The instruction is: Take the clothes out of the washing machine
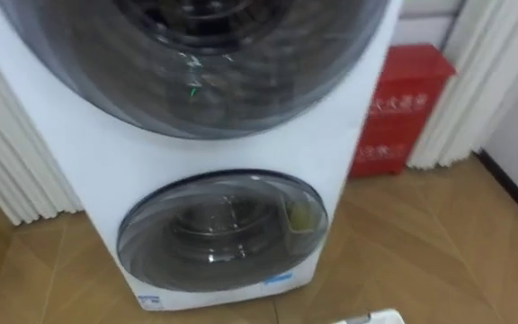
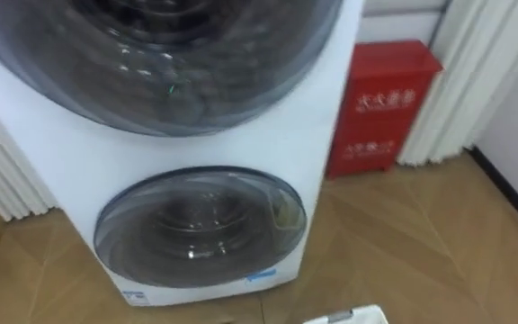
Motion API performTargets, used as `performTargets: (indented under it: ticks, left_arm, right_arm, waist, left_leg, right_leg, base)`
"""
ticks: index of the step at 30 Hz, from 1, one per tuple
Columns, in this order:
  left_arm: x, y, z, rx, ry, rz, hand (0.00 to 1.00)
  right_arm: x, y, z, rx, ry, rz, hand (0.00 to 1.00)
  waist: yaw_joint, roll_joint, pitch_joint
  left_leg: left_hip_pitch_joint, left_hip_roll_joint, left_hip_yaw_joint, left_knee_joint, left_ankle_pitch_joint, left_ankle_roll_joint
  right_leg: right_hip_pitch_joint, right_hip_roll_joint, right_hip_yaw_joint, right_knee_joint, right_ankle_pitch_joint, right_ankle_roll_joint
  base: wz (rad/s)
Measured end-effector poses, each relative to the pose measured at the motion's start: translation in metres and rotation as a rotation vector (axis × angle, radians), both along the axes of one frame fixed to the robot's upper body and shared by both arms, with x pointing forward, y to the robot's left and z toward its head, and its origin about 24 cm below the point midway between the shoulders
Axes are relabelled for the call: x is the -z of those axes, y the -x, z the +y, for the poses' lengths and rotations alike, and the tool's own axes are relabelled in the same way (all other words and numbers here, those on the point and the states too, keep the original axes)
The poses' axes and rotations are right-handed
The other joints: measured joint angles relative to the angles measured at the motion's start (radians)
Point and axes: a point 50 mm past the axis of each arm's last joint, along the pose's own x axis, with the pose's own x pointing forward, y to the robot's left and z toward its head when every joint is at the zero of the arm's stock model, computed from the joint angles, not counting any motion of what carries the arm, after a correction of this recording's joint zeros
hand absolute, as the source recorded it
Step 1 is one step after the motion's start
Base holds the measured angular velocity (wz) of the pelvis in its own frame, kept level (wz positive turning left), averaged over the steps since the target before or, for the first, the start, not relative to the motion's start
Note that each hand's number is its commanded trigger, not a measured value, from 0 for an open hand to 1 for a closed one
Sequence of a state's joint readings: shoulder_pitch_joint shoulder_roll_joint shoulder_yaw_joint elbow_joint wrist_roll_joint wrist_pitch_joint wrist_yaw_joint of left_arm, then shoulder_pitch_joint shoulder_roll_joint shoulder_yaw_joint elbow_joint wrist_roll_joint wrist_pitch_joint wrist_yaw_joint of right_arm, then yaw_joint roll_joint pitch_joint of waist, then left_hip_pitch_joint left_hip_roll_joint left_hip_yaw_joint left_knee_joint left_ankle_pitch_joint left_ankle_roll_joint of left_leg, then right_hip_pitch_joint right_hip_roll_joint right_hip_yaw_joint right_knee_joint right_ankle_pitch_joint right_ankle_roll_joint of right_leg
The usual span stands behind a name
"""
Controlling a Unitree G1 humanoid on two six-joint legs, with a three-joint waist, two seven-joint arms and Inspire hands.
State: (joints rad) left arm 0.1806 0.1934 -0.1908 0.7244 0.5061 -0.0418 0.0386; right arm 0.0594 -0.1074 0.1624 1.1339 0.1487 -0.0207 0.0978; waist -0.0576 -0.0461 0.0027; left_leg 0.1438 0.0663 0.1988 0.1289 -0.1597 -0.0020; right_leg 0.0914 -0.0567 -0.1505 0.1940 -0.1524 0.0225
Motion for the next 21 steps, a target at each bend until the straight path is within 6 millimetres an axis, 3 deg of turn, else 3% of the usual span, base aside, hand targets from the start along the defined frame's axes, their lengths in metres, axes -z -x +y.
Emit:
performTargets:
  ticks: [1, 2, 3, 5, 6, 7, 8, 9, 10, 11, 12, 14, 15, 16, 19, 21]
  left_arm:
    - [0.008, 0.026, 0.027, -0.147, -0.057, 0.059, 0.0]
    - [0.011, 0.039, 0.039, -0.201, -0.092, 0.094, 0.0]
    - [0.015, 0.067, 0.058, -0.274, -0.168, 0.173, 0.0]
    - [0.019, 0.101, 0.072, -0.363, -0.235, 0.293, 0.0]
    - [0.022, 0.119, 0.071, -0.408, -0.24, 0.365, 0.0]
    - [0.025, 0.138, 0.064, -0.453, -0.227, 0.433, 0.0]
    - [0.026, 0.144, 0.064, -0.481, -0.226, 0.457, 0.0]
    - [0.027, 0.154, 0.063, -0.536, -0.212, 0.499, 0.0]
    - [0.03, 0.16, 0.055, -0.569, -0.183, 0.534, 0.0]
    - [0.032, 0.163, 0.048, -0.576, -0.165, 0.556, 0.0]
    - [0.036, 0.161, 0.038, -0.598, -0.12, 0.569, 0.0]
    - [0.039, 0.149, 0.027, -0.627, -0.071, 0.547, 0.0]
    - [0.04, 0.146, 0.025, -0.632, -0.06, 0.544, 0.0]
    - [0.04, 0.142, 0.024, -0.636, -0.058, 0.544, 0.0]
    - [0.04, 0.143, 0.025, -0.65, -0.06, 0.571, 0.0]
    - [0.041, 0.145, 0.024, -0.657, -0.051, 0.589, 0.0]
  right_arm:
    - [0.0, 0.003, -0.004, 0.029, 0.006, 0.003, 0.0]
    - [0.0, 0.005, -0.006, 0.042, 0.008, 0.006, 0.0]
    - [0.0, 0.009, -0.009, 0.059, 0.015, 0.015, 0.0]
    - [0.001, 0.017, -0.015, 0.086, 0.033, 0.034, 0.0]
    - [0.001, 0.02, -0.02, 0.099, 0.045, 0.047, 0.0]
    - [0.001, 0.022, -0.024, 0.114, 0.053, 0.057, 0.0]
    - [0.001, 0.018, -0.022, 0.109, 0.049, 0.05, 0.0]
    - [0.0, 0.008, -0.014, 0.089, 0.039, 0.027, 0.0]
    - [0.0, 0.004, -0.014, 0.09, 0.044, 0.019, 0.0]
    - [0.0, 0.006, -0.016, 0.095, 0.054, 0.027, 0.0]
    - [0.002, 0.015, -0.017, 0.132, 0.057, 0.053, 0.0]
    - [0.003, 0.019, -0.017, 0.158, 0.053, 0.067, 0.0]
    - [0.004, 0.019, -0.015, 0.164, 0.047, 0.078, 0.0]
    - [0.005, 0.022, -0.011, 0.171, 0.037, 0.088, 0.0]
    - [0.007, 0.031, -0.006, 0.185, 0.022, 0.117, 0.0]
    - [0.008, 0.033, -0.007, 0.201, 0.022, 0.13, 0.0]
  waist:
    - [0.012, 0.011, 0.0054]
    - [0.014, 0.011, 0.0053]
    - [0.013, 0.016, 0.0069]
    - [0.014, 0.016, 0.0089]
    - [0.018, 0.028, 0.0101]
    - [0.028, 0.059, 0.0121]
    - [0.036, 0.067, 0.0115]
    - [0.05, 0.054, 0.0156]
    - [0.057, 0.048, 0.0245]
    - [0.06, 0.062, 0.0166]
    - [0.056, 0.063, 0.0147]
    - [0.064, 0.062, 0.0145]
    - [0.075, 0.053, 0.0089]
    - [0.089, 0.049, 0.0009]
    - [0.109, 0.025, -0.0003]
    - [0.117, 0.025, -0.0003]
  left_leg:
    - [0.013, 0.005, -0.011, 0.0, -0.001, -0.001]
    - [0.021, 0.008, -0.013, 0.003, -0.002, -0.003]
    - [0.028, 0.008, -0.012, 0.016, -0.007, -0.01]
    - [0.03, 0.0, -0.012, 0.054, -0.011, -0.017]
    - [0.046, 0.006, -0.021, 0.053, -0.01, -0.017]
    - [0.064, 0.028, -0.075, 0.031, -0.01, -0.018]
    - [0.062, 0.034, -0.09, 0.032, -0.011, -0.018]
    - [0.044, 0.036, -0.068, 0.066, -0.024, -0.037]
    - [0.037, 0.041, -0.041, 0.107, -0.061, -0.073]
    - [0.035, 0.049, -0.046, 0.109, -0.073, -0.073]
    - [0.041, 0.049, -0.048, 0.071, -0.074, -0.072]
    - [0.027, 0.042, -0.048, -0.003, -0.064, -0.066]
    - [0.021, 0.039, -0.038, 0.002, -0.08, -0.047]
    - [0.021, 0.031, -0.036, 0.002, -0.083, -0.044]
    - [0.031, 0.022, -0.037, 0.008, -0.089, -0.033]
    - [0.036, 0.021, -0.037, 0.009, -0.096, -0.023]
  right_leg:
    - [0.005, 0.001, -0.025, 0.019, 0.001, -0.002]
    - [0.01, 0.001, -0.034, 0.028, 0.002, -0.003]
    - [0.029, -0.004, -0.044, 0.034, 0.002, -0.003]
    - [0.052, -0.017, -0.039, 0.032, 0.002, -0.003]
    - [0.045, -0.02, -0.051, 0.066, 0.001, -0.001]
    - [0.005, 0.02, -0.034, 0.075, -0.037, -0.006]
    - [-0.015, 0.054, -0.006, 0.011, -0.043, -0.026]
    - [-0.062, 0.1, 0.021, -0.129, 0.051, -0.069]
    - [-0.08, 0.098, -0.063, -0.109, 0.109, -0.099]
    - [-0.079, 0.103, -0.073, -0.099, 0.108, -0.101]
    - [-0.066, 0.101, -0.083, -0.094, 0.105, -0.097]
    - [-0.054, 0.097, -0.077, -0.088, 0.084, -0.085]
    - [-0.056, 0.095, -0.076, -0.076, 0.058, -0.08]
    - [-0.053, 0.093, -0.08, -0.073, 0.055, -0.074]
    - [-0.038, 0.09, -0.083, -0.072, 0.055, -0.064]
    - [-0.033, 0.086, -0.08, -0.072, 0.055, -0.059]
  base:
    - [-0.07]
    - [0.0]
    - [0.14]
    - [0.26]
    - [0.08]
    - [-0.17]
    - [-0.58]
    - [-0.71]
    - [-0.54]
    - [0.07]
    - [0.42]
    - [0.32]
    - [0.21]
    - [0.17]
    - [0.12]
    - [0.03]
